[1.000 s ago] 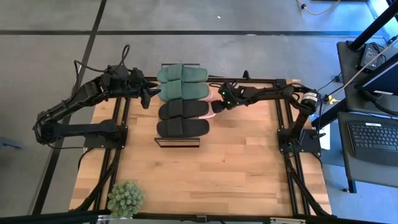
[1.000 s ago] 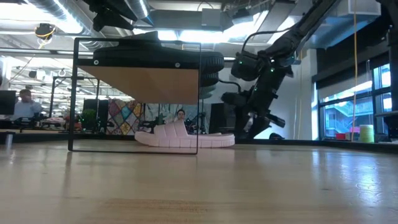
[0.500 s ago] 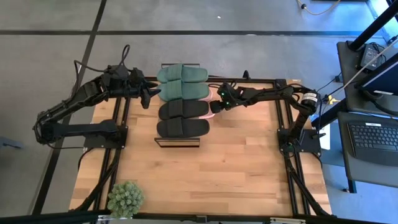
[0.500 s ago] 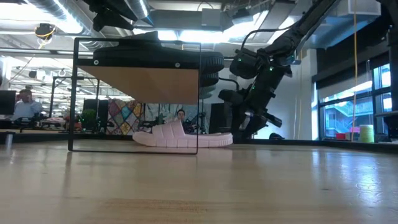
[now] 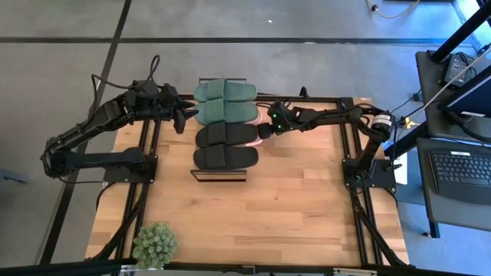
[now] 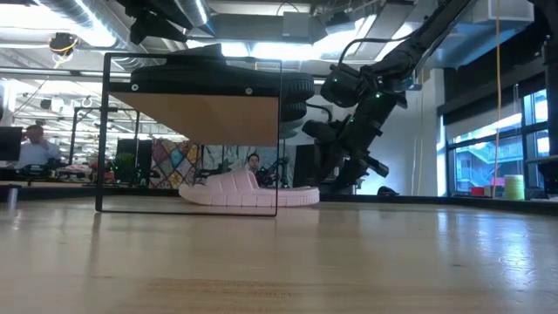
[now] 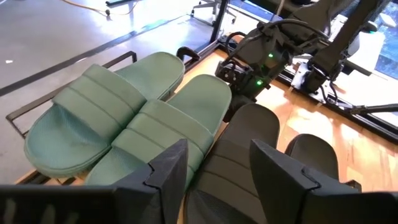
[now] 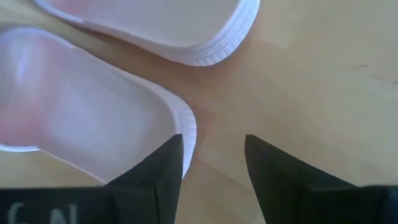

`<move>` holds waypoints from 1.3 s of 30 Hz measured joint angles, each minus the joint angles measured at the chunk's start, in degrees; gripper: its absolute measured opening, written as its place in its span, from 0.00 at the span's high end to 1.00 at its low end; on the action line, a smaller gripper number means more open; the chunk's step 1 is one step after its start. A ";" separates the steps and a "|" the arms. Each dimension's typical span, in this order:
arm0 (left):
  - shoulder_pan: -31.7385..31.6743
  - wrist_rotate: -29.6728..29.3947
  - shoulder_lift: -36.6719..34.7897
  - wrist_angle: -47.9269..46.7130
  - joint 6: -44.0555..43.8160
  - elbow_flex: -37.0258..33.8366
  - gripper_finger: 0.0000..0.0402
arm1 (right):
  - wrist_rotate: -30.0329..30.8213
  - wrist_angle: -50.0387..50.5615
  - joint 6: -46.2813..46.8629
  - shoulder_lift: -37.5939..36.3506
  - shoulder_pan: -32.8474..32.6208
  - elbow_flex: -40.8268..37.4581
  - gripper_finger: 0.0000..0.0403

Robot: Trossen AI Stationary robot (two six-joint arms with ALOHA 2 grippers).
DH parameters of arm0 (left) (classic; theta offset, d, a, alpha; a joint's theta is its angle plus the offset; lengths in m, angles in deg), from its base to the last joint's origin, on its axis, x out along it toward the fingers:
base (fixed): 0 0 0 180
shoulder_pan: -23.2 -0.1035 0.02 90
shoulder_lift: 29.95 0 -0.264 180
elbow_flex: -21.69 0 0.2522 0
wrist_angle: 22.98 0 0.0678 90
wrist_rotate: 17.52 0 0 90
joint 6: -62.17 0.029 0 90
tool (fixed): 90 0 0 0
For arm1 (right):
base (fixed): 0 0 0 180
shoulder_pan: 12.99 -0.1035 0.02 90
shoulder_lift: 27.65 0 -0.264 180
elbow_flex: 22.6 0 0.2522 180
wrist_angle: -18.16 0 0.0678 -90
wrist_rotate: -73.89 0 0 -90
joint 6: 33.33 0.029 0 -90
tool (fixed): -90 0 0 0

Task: Pick and place slides into the shelf
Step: Put the pink slipper underneath the shelf, then return to home position

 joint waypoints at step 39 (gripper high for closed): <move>0.69 4.40 -15.58 30.68 -4.89 -23.45 0.59 | -28.77 -18.67 -29.89 -58.85 13.35 -28.57 0.57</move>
